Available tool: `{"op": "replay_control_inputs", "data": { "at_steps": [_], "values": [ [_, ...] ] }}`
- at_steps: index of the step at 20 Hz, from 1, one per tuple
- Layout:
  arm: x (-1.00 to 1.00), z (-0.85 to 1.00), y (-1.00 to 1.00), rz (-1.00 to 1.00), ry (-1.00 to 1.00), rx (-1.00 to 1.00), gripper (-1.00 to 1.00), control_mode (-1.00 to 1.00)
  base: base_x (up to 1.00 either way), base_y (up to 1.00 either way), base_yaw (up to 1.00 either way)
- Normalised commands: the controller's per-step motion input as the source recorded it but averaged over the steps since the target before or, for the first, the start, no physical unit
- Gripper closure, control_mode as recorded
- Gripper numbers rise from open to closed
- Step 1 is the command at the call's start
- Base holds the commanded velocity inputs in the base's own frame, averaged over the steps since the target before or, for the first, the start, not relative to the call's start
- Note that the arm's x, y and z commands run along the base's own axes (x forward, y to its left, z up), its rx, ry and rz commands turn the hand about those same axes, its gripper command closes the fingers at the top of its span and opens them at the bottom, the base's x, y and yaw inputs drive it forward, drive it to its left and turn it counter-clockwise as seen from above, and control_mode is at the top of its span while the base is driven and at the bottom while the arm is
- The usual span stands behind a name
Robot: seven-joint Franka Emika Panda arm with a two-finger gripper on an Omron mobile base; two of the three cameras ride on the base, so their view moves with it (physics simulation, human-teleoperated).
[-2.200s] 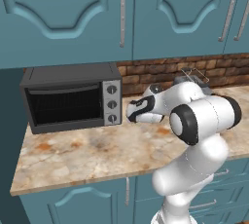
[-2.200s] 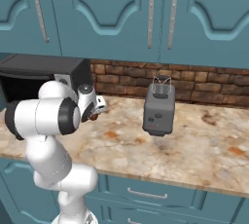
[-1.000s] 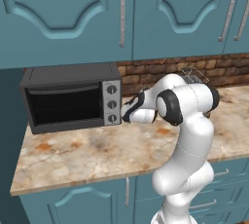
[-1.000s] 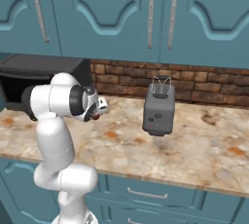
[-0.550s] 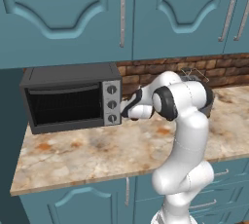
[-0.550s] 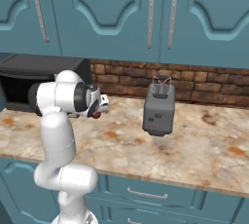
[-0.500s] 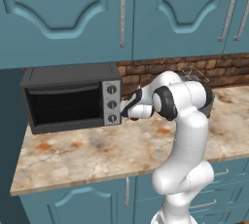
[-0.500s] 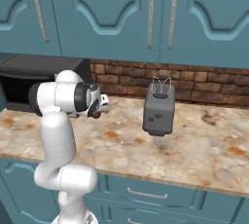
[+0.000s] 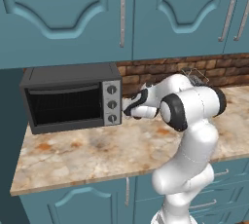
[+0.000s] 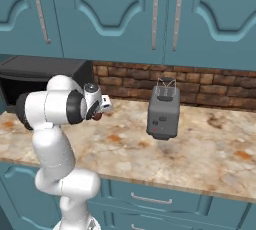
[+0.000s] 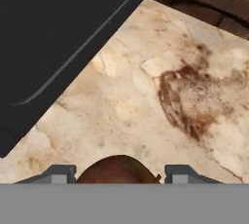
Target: Place the apple in the correct fridge rack based on whether it is a fruit or vegetable. Finally, close the fridge door.
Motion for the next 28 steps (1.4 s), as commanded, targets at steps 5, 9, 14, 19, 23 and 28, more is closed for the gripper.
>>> {"op": "replay_control_inputs", "data": {
  "at_steps": [5,9,14,19,23,28],
  "values": [
    [-1.00,0.97,-0.35,-0.15,0.00,0.05,1.00,-1.00,0.00,0.00,0.00],
    [-1.00,1.00,-0.43,-0.22,0.04,0.06,1.00,-1.00,0.00,0.00,0.00],
    [-1.00,1.00,-0.33,-0.24,0.12,0.06,1.00,-1.00,0.00,0.00,0.00],
    [-0.97,1.00,-0.19,-0.19,0.04,0.00,1.00,-1.00,0.00,0.00,0.00],
    [-0.94,1.00,-0.11,-0.16,0.05,0.00,1.00,-1.00,0.00,0.00,0.00],
    [-0.91,1.00,-0.05,-0.11,0.04,0.00,1.00,-1.00,0.00,0.00,0.00]
  ]
}}
